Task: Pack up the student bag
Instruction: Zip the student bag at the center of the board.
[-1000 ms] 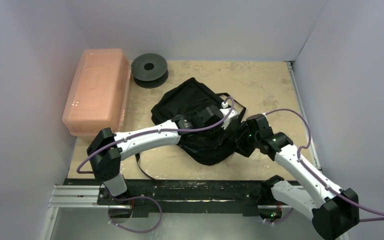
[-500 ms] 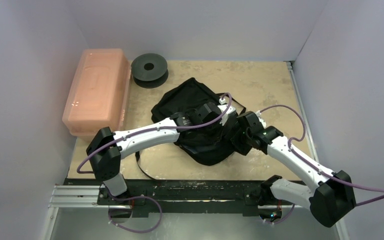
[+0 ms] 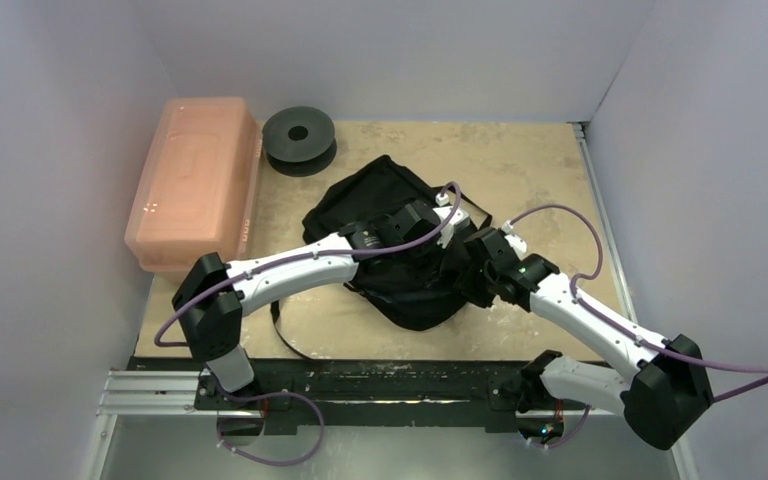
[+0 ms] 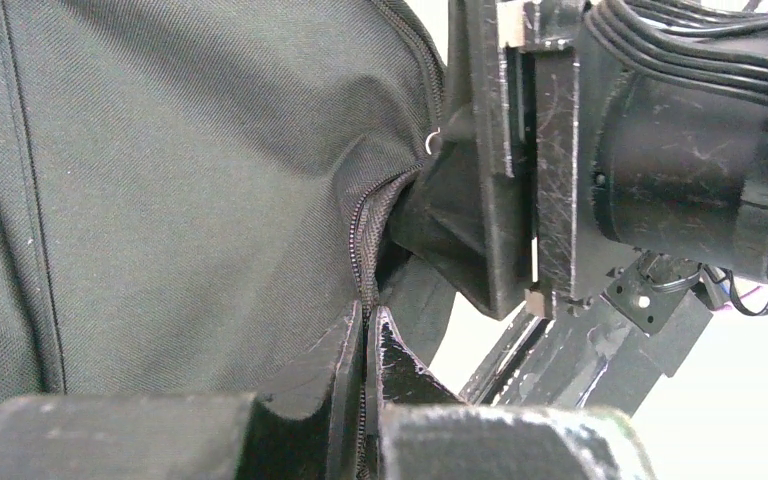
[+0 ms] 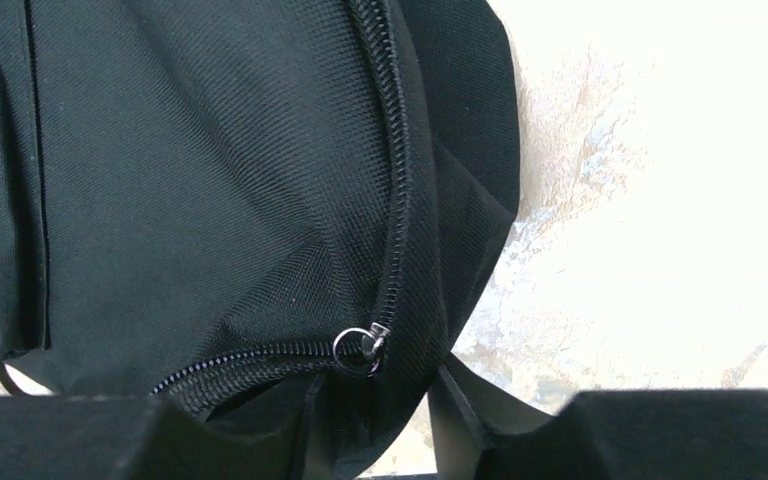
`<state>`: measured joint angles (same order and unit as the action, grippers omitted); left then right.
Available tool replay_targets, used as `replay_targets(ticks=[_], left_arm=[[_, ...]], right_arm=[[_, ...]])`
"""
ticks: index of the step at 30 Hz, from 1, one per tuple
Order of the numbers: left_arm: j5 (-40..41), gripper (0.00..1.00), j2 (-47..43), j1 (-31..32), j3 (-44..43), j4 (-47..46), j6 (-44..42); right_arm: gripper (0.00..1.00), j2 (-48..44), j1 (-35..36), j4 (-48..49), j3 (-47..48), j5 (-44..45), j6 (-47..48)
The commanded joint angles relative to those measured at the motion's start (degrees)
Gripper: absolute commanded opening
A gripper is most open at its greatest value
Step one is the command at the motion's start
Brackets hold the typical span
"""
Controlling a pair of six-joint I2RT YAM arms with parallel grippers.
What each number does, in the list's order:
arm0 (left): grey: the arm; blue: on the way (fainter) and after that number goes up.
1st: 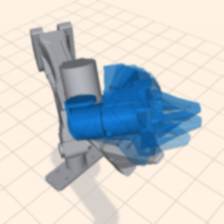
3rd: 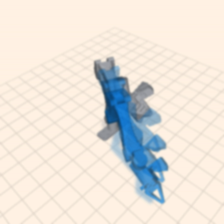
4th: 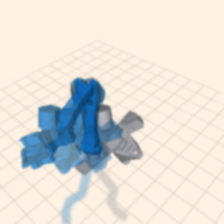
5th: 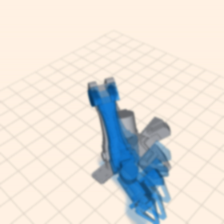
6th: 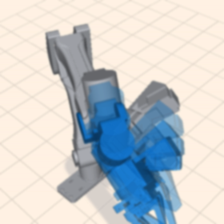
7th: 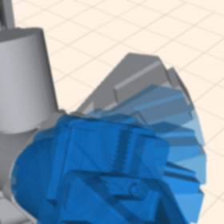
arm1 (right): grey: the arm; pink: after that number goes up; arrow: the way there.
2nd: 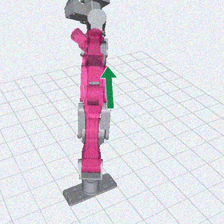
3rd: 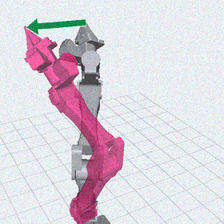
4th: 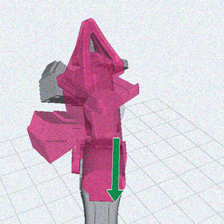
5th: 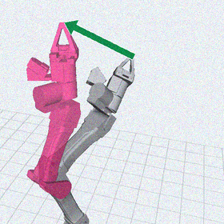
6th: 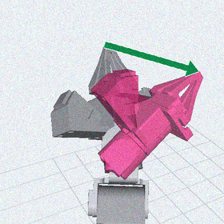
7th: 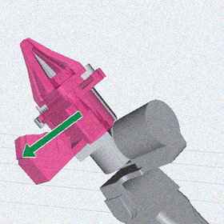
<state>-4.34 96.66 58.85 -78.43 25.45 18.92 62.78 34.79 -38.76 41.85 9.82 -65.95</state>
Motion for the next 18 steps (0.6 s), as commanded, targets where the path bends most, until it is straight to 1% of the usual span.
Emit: replay_targets(ticks=[1,4,8,10,13,16,18], left_arm=[[-0.53,0.0,1.27,-1.08,-1.8,-1.54,-0.31],[-1.3,0.0,3.17,-1.57,-3.14,0.09,-1.03],[-4.55,0.0,6.44,-2.19,-5.6,3.43,-1.79],[-7.35,0.0,7.73,-2.36,-5.98,3.98,-1.95],[-12.45,0.0,9.43,-2.68,-7.05,5.51,-2.57],[-18.58,0.0,10.69,-2.67,-7.35,6.95,-3.63],[-23.42,0.0,12.24,-2.67,-8.43,9.48,-4.48]], right_arm=[[0.31,-1.89,0.26,-0.9,0.24,2.32,2.79],[0.14,-5.22,0.2,-0.81,-1.28,0.83,3.5],[0.07,-10.58,0.21,2.26,-4.36,-1.56,5.01],[0.07,-13.42,0.26,6.23,-6.58,-3.07,5.49],[0.06,-18.53,0.26,14.77,-11.3,-4.95,6.44],[0.11,-24.4,0.2,22.56,-15.28,-4.59,6.75],[0.18,-27.12,0.27,25.91,-17.33,-3.85,6.76]])
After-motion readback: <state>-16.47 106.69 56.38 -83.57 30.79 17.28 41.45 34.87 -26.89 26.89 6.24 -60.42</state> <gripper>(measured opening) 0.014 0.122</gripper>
